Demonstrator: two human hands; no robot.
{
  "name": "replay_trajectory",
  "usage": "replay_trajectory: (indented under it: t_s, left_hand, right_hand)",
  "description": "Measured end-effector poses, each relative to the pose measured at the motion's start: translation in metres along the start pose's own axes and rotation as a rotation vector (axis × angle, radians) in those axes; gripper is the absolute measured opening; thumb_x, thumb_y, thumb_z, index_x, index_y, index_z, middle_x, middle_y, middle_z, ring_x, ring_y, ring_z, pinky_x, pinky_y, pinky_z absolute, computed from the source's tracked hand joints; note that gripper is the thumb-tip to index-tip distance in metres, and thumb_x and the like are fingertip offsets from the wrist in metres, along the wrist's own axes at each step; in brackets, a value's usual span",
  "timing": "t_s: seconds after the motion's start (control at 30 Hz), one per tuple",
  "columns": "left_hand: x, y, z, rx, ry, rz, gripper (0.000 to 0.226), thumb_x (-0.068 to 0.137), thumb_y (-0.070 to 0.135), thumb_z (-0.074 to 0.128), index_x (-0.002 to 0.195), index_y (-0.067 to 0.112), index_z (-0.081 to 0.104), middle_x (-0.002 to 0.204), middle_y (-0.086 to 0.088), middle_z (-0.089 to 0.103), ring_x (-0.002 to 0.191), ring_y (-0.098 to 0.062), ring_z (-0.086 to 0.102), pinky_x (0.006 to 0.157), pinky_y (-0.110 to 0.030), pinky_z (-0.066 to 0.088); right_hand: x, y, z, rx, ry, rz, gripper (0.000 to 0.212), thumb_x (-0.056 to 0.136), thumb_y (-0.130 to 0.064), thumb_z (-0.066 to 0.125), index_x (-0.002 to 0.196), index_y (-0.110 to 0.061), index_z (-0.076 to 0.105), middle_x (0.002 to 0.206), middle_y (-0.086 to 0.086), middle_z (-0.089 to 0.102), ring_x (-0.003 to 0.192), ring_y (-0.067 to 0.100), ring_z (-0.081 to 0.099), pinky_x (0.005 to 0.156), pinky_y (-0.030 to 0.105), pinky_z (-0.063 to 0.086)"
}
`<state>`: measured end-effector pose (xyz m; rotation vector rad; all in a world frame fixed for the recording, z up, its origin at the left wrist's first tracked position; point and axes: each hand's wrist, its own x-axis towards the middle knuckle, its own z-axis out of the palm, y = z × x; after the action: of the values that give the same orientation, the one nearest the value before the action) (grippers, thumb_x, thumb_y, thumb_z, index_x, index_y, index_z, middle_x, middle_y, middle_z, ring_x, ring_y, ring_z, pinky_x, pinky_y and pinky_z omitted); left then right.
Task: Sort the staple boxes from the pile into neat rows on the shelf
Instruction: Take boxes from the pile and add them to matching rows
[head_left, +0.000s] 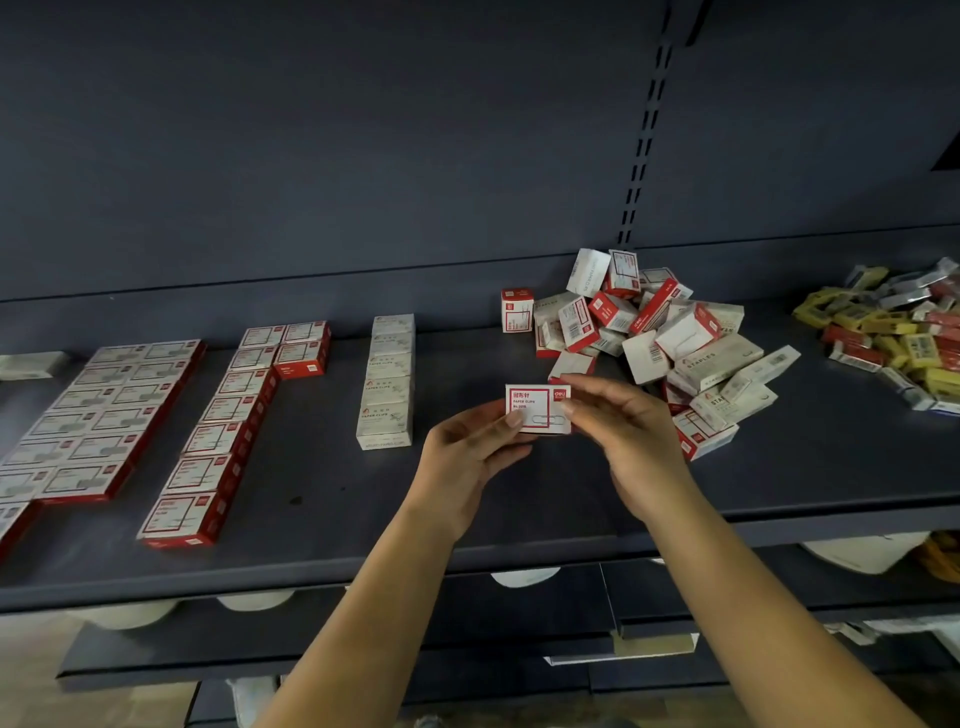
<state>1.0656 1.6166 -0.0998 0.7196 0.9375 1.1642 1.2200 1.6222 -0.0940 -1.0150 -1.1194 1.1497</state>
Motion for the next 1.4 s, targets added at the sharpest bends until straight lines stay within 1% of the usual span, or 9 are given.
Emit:
replay_trajectory:
  t_s: [0.13,0.3,0.43,0.6,0.7,0.8,0.97,1.17,1.4]
  left_hand:
    - [-0.005,0.004,-0.006,0.004,0.035,0.005,0.034,0.07,0.013,0.067,0.102,0.001,0.066,0.095,-0.012,0.072,0.087,-0.021,0.07,0.077,-0.027,0.056]
    - [-0.013,0.011,-0.028,0.049,0.096,0.053,0.036,0.069,0.018,0.068,0.1,0.0,0.067,0.094,-0.014,0.072,0.084,-0.021,0.069,0.076,-0.026,0.056]
    - [-0.024,0.023,-0.051,0.03,0.136,0.085,0.033,0.069,0.018,0.068,0.097,0.0,0.067,0.093,-0.014,0.072,0.084,-0.021,0.069,0.081,-0.028,0.056]
    - [-0.043,0.048,-0.085,0.126,0.15,0.137,0.037,0.072,0.023,0.068,0.103,0.0,0.067,0.096,-0.015,0.072,0.088,-0.024,0.069,0.082,-0.03,0.056]
    - [-0.05,0.066,-0.117,0.47,0.275,0.283,0.017,0.081,0.02,0.067,0.097,0.012,0.069,0.092,-0.004,0.073,0.087,-0.015,0.069,0.078,-0.024,0.054]
    - [-0.049,0.085,-0.168,1.199,0.426,0.543,0.022,0.089,0.019,0.06,0.107,0.009,0.069,0.103,-0.008,0.069,0.091,-0.023,0.066,0.08,-0.034,0.054]
    - [-0.041,0.123,-0.222,1.624,0.386,0.666,0.026,0.085,0.009,0.058,0.109,0.004,0.067,0.104,-0.014,0.067,0.093,-0.034,0.063,0.073,-0.038,0.051]
    - [-0.012,0.143,-0.259,1.729,0.319,0.507,0.027,0.094,0.018,0.049,0.117,0.01,0.061,0.115,-0.007,0.059,0.107,-0.026,0.053,0.078,-0.036,0.045]
    - [0.012,0.145,-0.265,1.735,0.12,0.407,0.03,0.094,0.022,0.049,0.122,0.012,0.056,0.121,-0.005,0.055,0.115,-0.022,0.048,0.09,-0.031,0.043]
  right_hand:
    - [-0.001,0.002,0.005,-0.102,-0.038,-0.032,0.026,0.084,0.002,0.062,0.106,-0.011,0.066,0.093,-0.006,0.069,0.088,0.002,0.066,0.072,0.015,0.051]
    - [0.0,0.004,0.021,-0.867,-0.192,-0.608,0.042,0.082,-0.028,0.054,0.117,-0.008,0.062,0.119,0.003,0.059,0.111,0.009,0.049,0.092,0.017,0.041]
    - [-0.004,0.007,0.052,-1.004,-0.345,-0.638,0.053,0.079,-0.036,0.053,0.123,-0.007,0.058,0.122,0.005,0.058,0.11,0.015,0.044,0.09,0.027,0.04]
    - [0.001,0.011,0.096,-1.021,-0.352,-0.72,0.051,0.069,-0.017,0.072,0.117,-0.002,0.061,0.11,0.011,0.063,0.105,0.018,0.045,0.088,0.033,0.042]
    - [0.004,0.012,0.129,-1.019,-0.386,-0.748,0.05,0.069,-0.011,0.074,0.116,0.0,0.061,0.108,0.012,0.063,0.105,0.017,0.043,0.092,0.033,0.038]
    - [0.011,0.019,0.163,-1.01,-0.408,-0.726,0.051,0.066,-0.001,0.078,0.115,0.001,0.061,0.107,0.013,0.062,0.105,0.017,0.043,0.093,0.032,0.037]
    - [0.025,0.039,0.215,-1.002,-0.426,-0.558,0.049,0.073,0.004,0.072,0.121,0.002,0.058,0.112,0.014,0.059,0.109,0.032,0.051,0.093,0.029,0.039]
    - [0.053,0.064,0.256,-1.019,-0.303,-0.311,0.05,0.084,0.003,0.06,0.132,-0.005,0.049,0.128,0.008,0.05,0.122,0.023,0.04,0.092,0.008,0.019]
    - [0.069,0.08,0.272,-1.077,-0.366,-0.21,0.04,0.082,0.001,0.064,0.122,-0.006,0.06,0.129,0.008,0.055,0.121,0.024,0.047,0.1,0.014,0.026]
